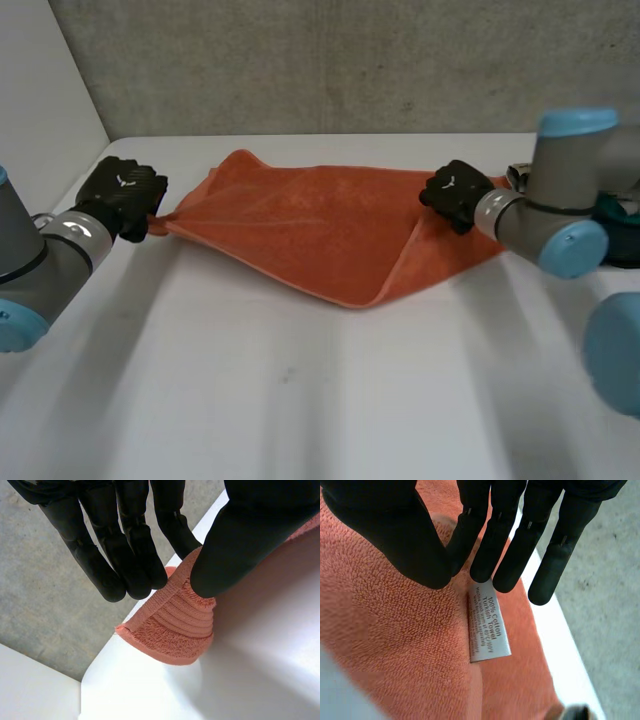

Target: Fold the laundry.

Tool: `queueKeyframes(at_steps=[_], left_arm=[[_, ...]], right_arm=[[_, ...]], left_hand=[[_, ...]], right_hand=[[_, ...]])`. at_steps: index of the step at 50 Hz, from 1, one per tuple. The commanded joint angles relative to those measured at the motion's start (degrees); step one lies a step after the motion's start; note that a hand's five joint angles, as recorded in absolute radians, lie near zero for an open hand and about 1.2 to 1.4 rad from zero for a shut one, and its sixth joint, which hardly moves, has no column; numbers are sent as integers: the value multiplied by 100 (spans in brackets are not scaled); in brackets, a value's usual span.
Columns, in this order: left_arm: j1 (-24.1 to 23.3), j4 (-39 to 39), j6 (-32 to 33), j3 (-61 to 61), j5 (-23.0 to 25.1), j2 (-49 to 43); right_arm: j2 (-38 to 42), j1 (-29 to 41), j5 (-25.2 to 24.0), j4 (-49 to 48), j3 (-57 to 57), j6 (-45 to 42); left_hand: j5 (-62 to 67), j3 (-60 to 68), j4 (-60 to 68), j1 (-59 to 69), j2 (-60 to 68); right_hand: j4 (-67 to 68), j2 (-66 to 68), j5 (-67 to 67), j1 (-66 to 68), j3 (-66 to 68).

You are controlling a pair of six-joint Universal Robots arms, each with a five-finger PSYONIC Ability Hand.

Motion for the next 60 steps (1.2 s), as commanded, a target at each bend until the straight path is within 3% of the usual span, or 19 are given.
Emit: queueKeyframes(at_steps=[1,7,13,19,24,26,28,29,38,50,53,54,55,56,60], left_arm=[[82,-521,99,-184,-27,267],[161,-1242,310,-536,78,628],[144,-1321,583,-563,263,725],[12,-1339,566,-370,61,584],[-102,-1321,504,-203,-97,356],[-146,-1321,486,-97,-158,251],[-155,-1313,460,-1,-237,189],[-155,-1313,451,34,-255,163],[-137,-1321,240,325,-378,13],[-146,-1321,196,334,-387,-75],[-129,-1339,196,334,-387,-75],[-120,-1348,196,334,-387,-75],[-111,-1348,196,334,-387,-66],[-102,-1348,187,334,-387,-58],[-85,-1383,187,299,-378,-5]], right_arm=[[-1588,-445,341,445,2358,-638],[-2863,-850,642,438,4258,-1245],[-2794,-885,623,-169,4392,-965],[-2715,-929,642,-309,4479,-280],[-2706,-912,396,-1029,4865,283],[-2767,-921,325,-1372,5147,415],[-2985,-956,264,-1723,5418,433],[-3074,-973,246,-1829,5524,442],[-3751,-1132,-79,-2769,6482,337],[-3822,-1070,-396,-3658,7300,-58],[-3734,-1079,-387,-3711,7380,-226],[-3664,-1079,-370,-3738,7371,-383],[-3620,-1088,-361,-3738,7354,-471],[-3585,-1096,-343,-3729,7336,-559],[-3558,-1210,-203,-3641,7292,-833]], left_hand=[[1307,1183,1134,1310,1132],[1225,1101,1052,1229,1051],[1157,1033,984,1161,983],[1140,1016,967,1144,966],[1140,1016,967,1144,966],[1140,1016,967,1144,966],[1140,1016,967,1144,966],[1140,1016,967,1144,966],[1140,1016,967,1144,966],[1140,1016,967,1144,966],[1140,1016,967,1144,966],[1140,1016,967,1144,966],[1140,1016,967,1144,966],[1140,1016,967,1144,966],[1140,1016,967,1144,966]], right_hand=[[1172,1237,1292,1431,1222],[1172,1237,1292,1431,1222],[1172,1237,1292,1431,1222],[1172,1237,1292,1431,1222],[1172,1237,1292,1431,1222],[518,584,639,778,568],[-1592,-1526,-1471,-1332,-1542],[-1922,-1857,-1802,-1663,-1872],[-2899,-2834,-2779,-2640,-2850],[-3877,-3811,-3757,-3617,-3827],[-3042,-2976,-2921,-2782,-2992],[-804,-739,-684,-545,-754],[617,682,737,876,667],[1166,1232,1286,1426,1216],[1172,1237,1292,1431,1222]])
